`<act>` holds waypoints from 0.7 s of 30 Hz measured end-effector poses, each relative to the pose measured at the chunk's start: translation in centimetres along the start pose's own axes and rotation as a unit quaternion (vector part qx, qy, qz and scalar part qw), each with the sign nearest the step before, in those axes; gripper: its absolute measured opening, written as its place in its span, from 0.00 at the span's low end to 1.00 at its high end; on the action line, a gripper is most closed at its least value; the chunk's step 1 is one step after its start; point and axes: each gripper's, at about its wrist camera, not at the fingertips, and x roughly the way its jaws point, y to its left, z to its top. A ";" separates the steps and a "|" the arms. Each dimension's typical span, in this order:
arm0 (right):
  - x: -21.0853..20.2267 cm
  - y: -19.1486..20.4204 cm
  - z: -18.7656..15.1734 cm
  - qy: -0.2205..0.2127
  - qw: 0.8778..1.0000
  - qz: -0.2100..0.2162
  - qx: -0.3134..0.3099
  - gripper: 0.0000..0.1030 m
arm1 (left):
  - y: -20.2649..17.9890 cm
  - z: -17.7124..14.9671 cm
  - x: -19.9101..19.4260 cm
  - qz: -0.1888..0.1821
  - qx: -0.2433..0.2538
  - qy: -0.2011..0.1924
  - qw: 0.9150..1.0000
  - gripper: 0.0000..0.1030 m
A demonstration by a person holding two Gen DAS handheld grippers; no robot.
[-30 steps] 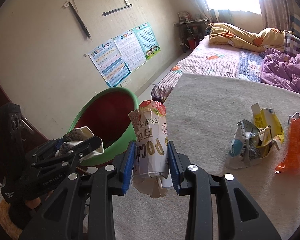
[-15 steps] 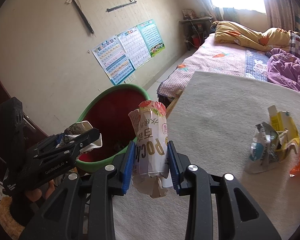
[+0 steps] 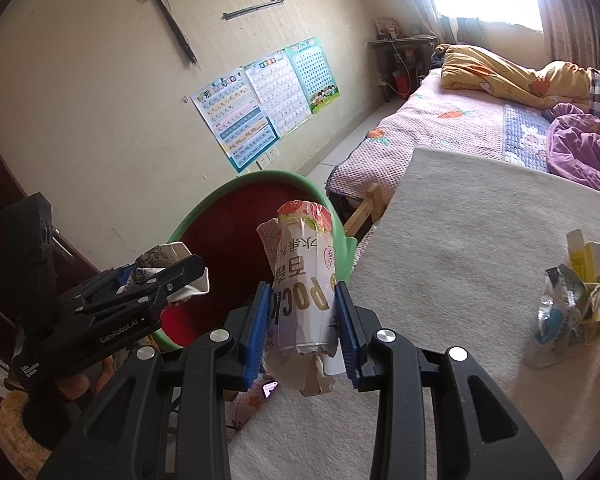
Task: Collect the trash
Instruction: 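Carry the white paper and white cup over the red bucket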
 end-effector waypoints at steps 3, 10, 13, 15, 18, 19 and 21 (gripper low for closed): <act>0.6 0.5 0.4 0.005 1.000 0.005 0.001 0.31 | 0.7 0.0 0.4 0.000 -0.002 0.003 1.000 0.57; 1.9 1.8 1.2 0.010 1.000 0.006 -0.010 0.31 | 1.7 0.0 1.5 0.001 -0.007 0.014 1.000 0.57; 2.5 1.8 1.4 0.013 1.000 0.009 -0.009 0.31 | 1.9 -0.1 1.7 0.002 -0.009 0.016 1.000 0.57; 2.7 1.7 1.5 0.015 1.000 0.009 -0.008 0.31 | 2.3 -0.1 1.9 0.003 -0.010 0.019 1.000 0.57; 3.0 1.4 1.6 0.018 1.000 0.010 -0.008 0.31 | 2.4 -0.1 2.2 0.003 -0.011 0.022 1.000 0.57; 3.1 1.4 1.5 0.019 1.000 0.009 -0.008 0.31 | 2.5 0.0 2.4 0.003 -0.011 0.023 1.000 0.57; 3.3 1.6 1.7 0.020 1.000 0.008 -0.008 0.31 | 2.5 0.0 2.5 0.002 -0.012 0.025 1.000 0.57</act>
